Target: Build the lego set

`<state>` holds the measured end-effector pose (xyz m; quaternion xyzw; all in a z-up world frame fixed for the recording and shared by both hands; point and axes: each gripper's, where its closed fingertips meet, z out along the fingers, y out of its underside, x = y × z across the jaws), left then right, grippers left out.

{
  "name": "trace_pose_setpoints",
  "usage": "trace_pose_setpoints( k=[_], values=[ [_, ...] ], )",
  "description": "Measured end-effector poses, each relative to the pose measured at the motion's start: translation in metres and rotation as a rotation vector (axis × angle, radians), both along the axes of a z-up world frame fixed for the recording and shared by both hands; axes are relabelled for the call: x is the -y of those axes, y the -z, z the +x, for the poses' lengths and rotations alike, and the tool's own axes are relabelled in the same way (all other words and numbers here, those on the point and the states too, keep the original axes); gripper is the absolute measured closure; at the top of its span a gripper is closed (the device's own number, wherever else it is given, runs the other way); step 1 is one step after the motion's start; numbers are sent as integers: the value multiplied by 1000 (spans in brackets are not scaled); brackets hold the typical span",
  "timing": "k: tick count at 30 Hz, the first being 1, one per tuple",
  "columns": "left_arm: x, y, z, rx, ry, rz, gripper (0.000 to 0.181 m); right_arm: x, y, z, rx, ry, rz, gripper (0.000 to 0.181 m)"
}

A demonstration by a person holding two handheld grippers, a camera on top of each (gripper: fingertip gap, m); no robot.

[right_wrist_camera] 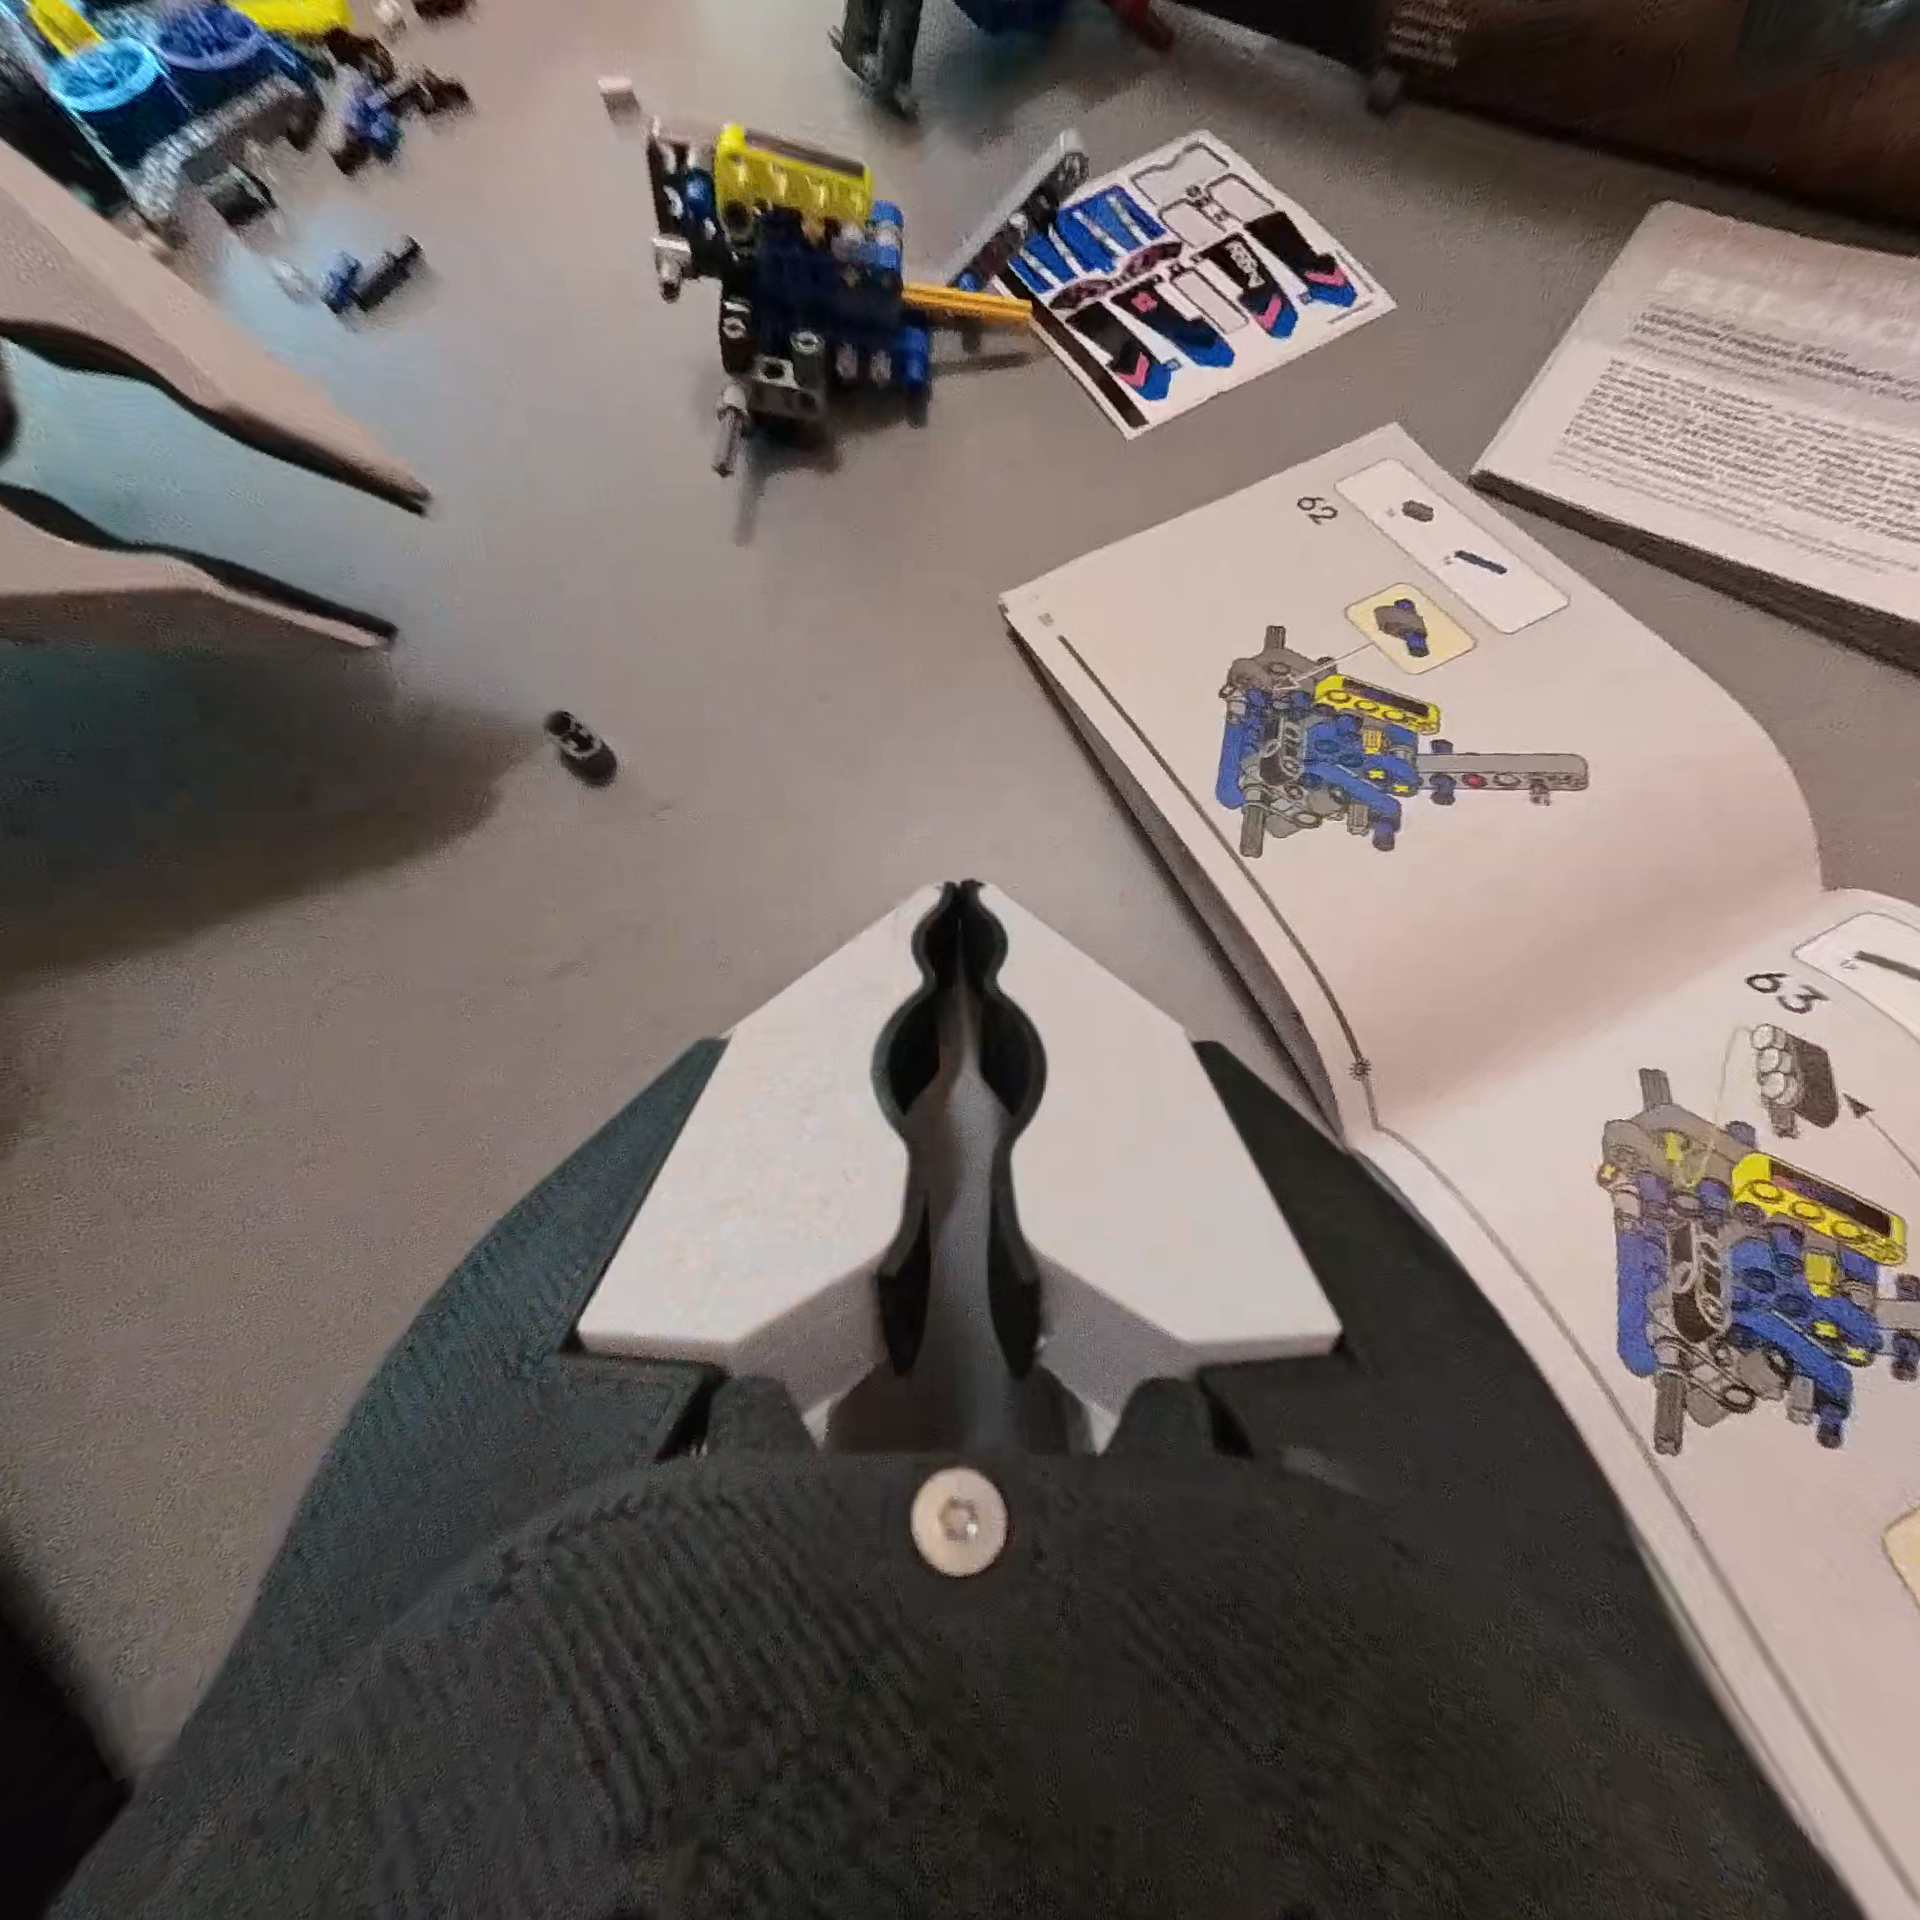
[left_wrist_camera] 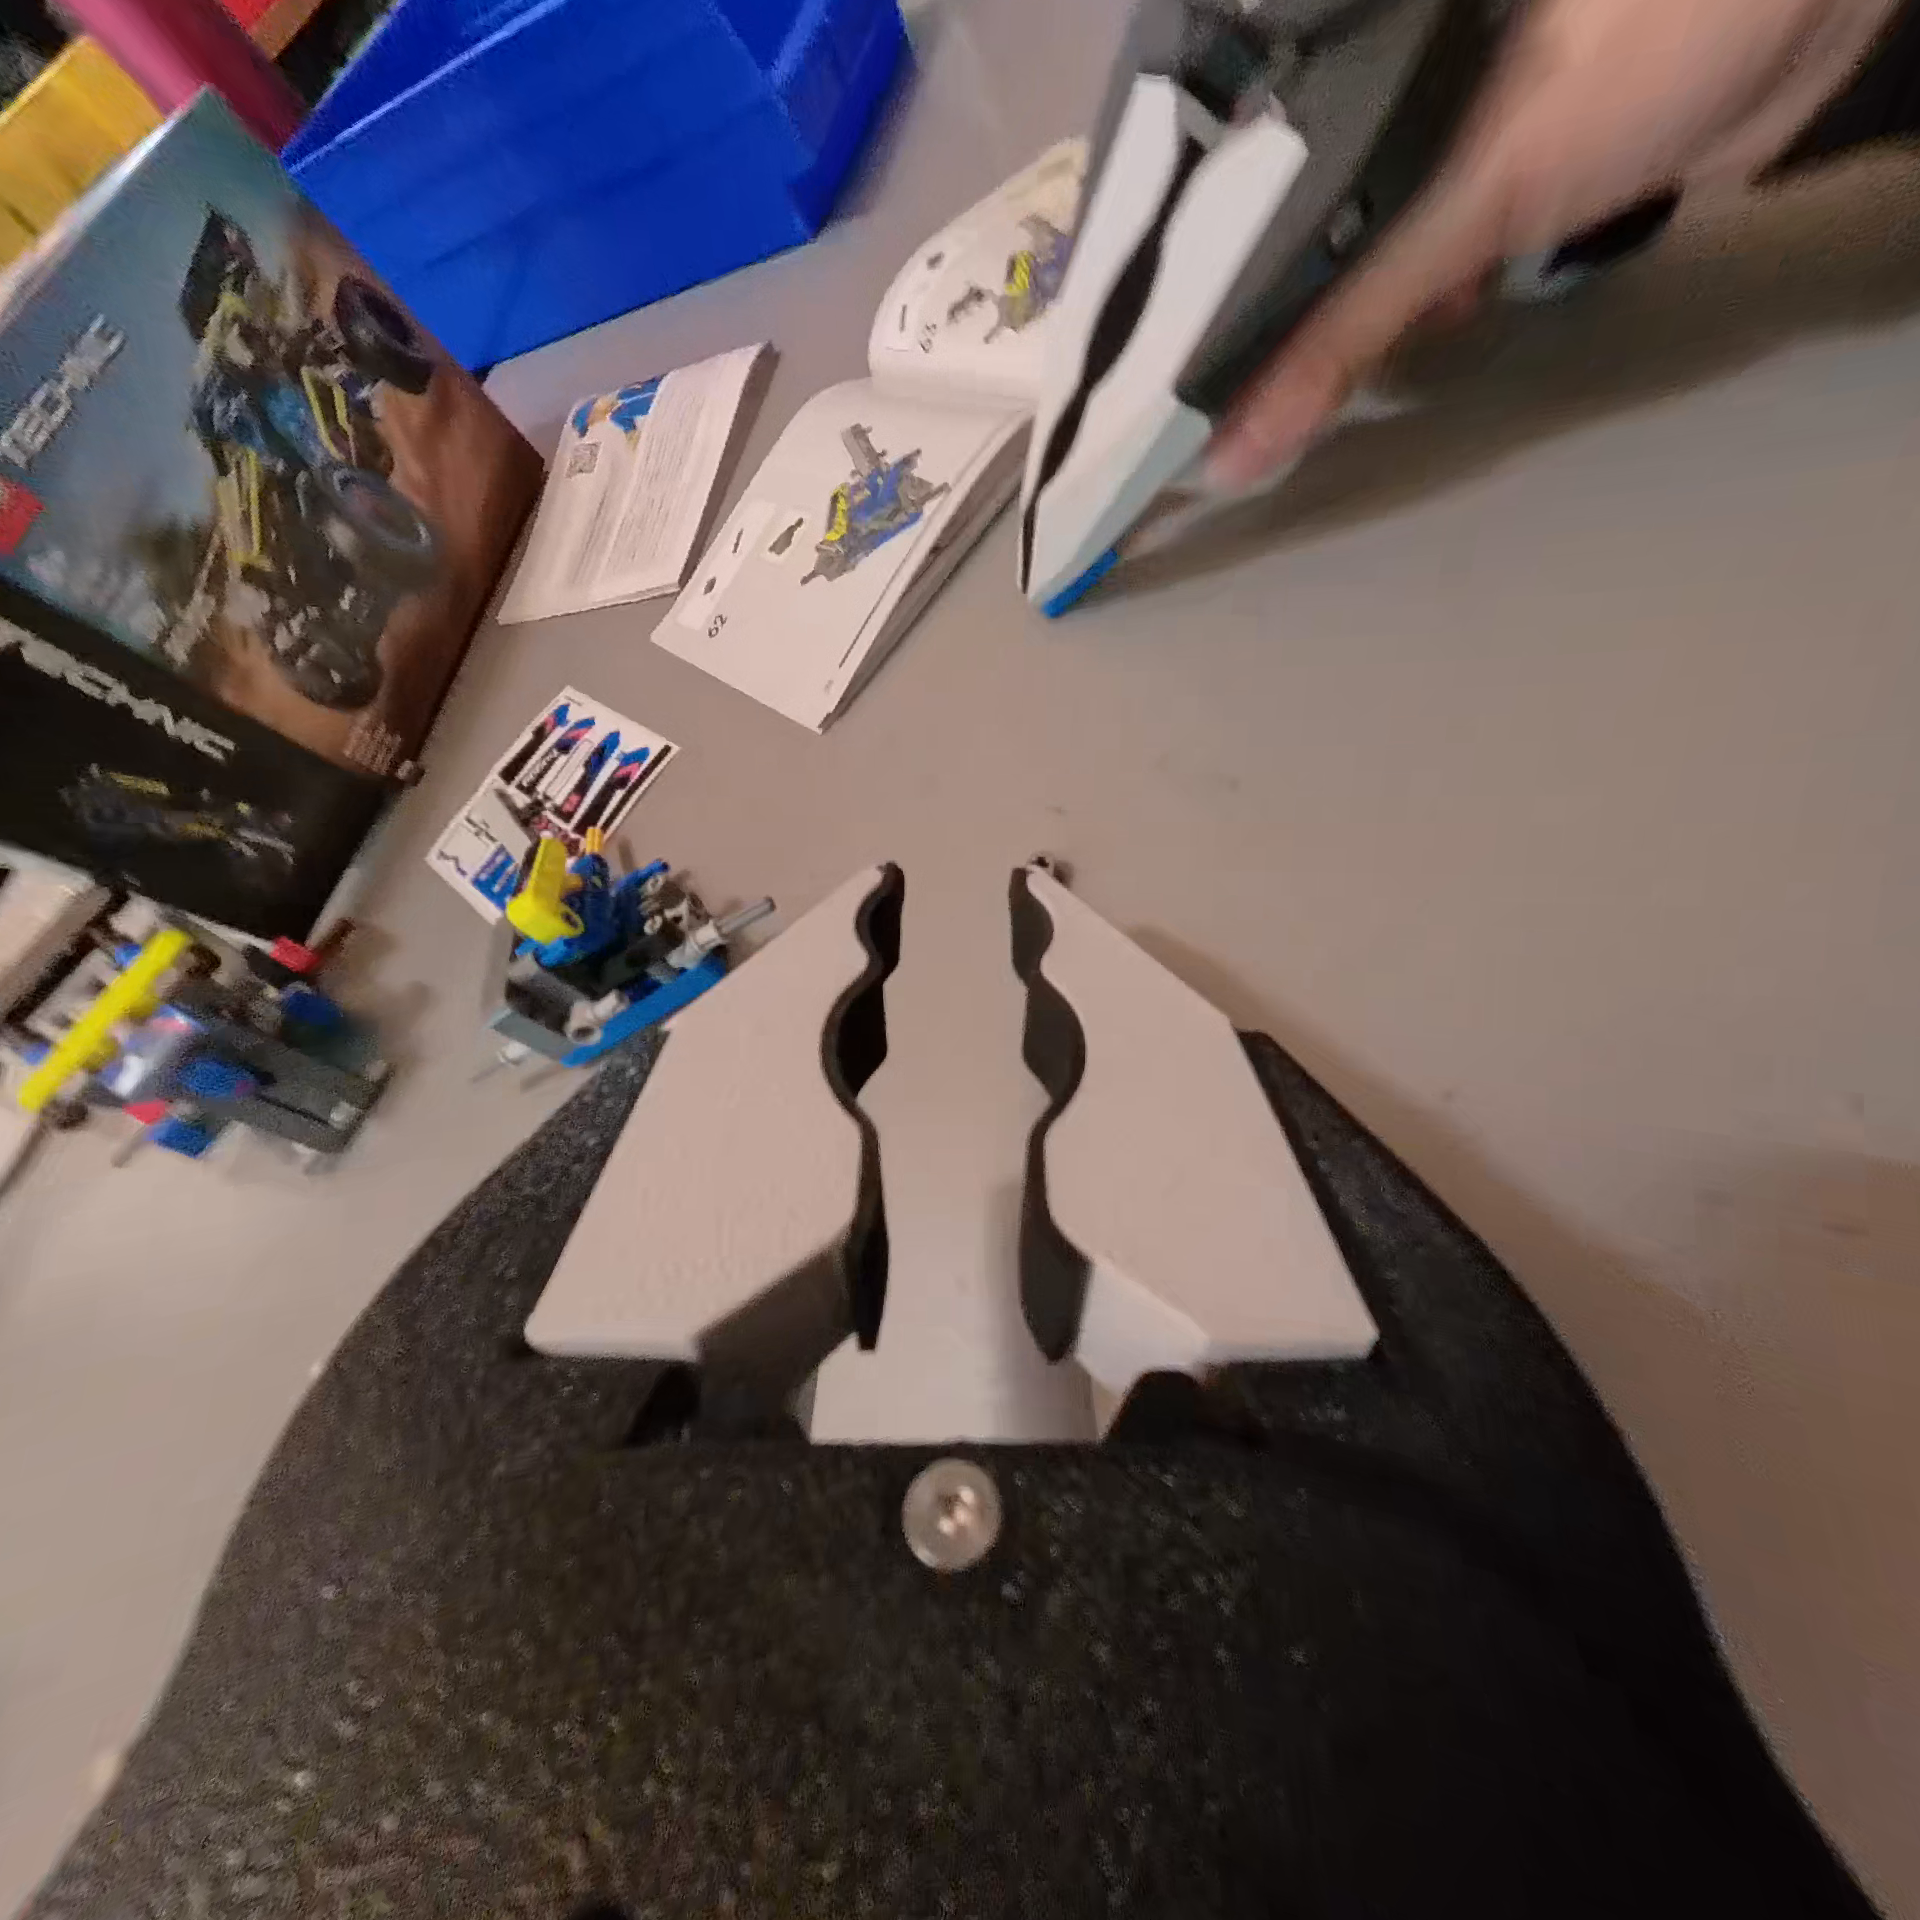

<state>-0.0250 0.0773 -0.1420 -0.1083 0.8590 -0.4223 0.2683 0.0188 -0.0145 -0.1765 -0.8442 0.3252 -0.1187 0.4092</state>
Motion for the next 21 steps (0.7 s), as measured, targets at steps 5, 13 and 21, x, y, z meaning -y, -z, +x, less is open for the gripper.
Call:
trace_pose_setpoints(
  k=[5,13,21],
  values=[
    [10,-3,-1,-126,-25,-182,164,-4,7,0,40,-23,-75,181],
    [21,5,-4,-169,-21,-161,165,32,-13,-14,44,-206,-57,177],
    [55,5,-5,-216,50,-102,165,41,6,9,147,-289,-238,178]
  ],
)
